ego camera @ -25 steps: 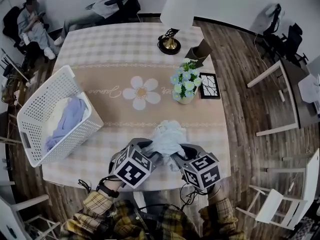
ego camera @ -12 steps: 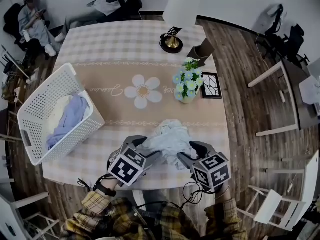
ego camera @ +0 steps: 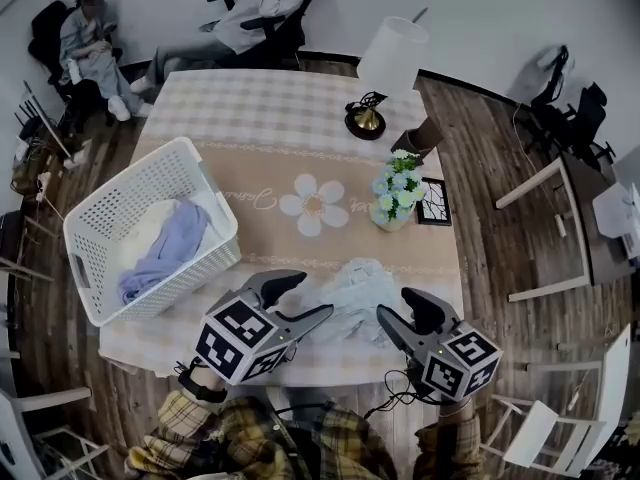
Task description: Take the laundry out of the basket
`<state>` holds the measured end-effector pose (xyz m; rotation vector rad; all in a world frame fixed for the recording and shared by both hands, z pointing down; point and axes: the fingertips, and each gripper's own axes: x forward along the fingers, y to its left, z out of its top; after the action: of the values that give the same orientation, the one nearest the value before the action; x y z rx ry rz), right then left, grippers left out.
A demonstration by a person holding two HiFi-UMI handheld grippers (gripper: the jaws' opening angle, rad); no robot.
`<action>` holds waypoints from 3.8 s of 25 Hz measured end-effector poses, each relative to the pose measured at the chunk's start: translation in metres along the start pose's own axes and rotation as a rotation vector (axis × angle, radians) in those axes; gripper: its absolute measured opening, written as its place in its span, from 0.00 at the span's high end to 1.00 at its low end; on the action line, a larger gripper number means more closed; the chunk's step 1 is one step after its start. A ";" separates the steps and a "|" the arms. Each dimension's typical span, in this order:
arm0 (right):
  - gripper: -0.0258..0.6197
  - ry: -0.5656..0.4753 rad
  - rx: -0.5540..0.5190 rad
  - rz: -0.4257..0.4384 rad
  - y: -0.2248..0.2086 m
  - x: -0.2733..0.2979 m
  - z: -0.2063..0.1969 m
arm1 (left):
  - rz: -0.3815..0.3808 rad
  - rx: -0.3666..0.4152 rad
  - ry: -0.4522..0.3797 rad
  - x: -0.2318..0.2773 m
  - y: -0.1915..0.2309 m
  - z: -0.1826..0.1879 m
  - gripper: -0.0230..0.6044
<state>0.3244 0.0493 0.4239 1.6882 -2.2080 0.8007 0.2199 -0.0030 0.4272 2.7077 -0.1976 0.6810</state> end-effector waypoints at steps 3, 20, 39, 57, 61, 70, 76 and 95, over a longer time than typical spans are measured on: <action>0.63 -0.080 -0.012 0.020 0.039 0.009 0.033 | -0.006 0.010 -0.086 -0.040 0.006 0.021 0.53; 0.94 -0.362 -0.180 0.158 0.273 0.089 0.165 | 0.064 0.089 -0.474 -0.265 0.058 0.084 0.94; 0.95 -0.351 -0.198 0.159 0.273 0.077 0.174 | 0.050 0.080 -0.519 -0.263 0.045 0.107 0.94; 0.95 -0.349 -0.209 0.178 0.257 0.064 0.171 | 0.039 0.093 -0.492 -0.241 0.027 0.112 0.94; 0.95 -0.354 -0.205 0.188 0.252 0.059 0.168 | 0.056 0.078 -0.471 -0.236 0.022 0.106 0.94; 0.95 -0.357 -0.206 0.238 0.241 0.051 0.157 | 0.155 0.009 -0.419 -0.231 0.017 0.084 0.94; 0.95 -0.338 -0.208 0.278 0.249 0.062 0.154 | 0.243 -0.001 -0.416 -0.250 0.031 0.070 0.94; 0.93 -0.225 -0.250 0.248 0.317 0.210 0.186 | 0.404 -0.041 -0.315 -0.330 0.214 0.027 0.90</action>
<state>-0.0134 -0.1686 0.2917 1.4658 -2.5809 0.3761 -0.1033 -0.1949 0.3087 2.7442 -0.8424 0.3378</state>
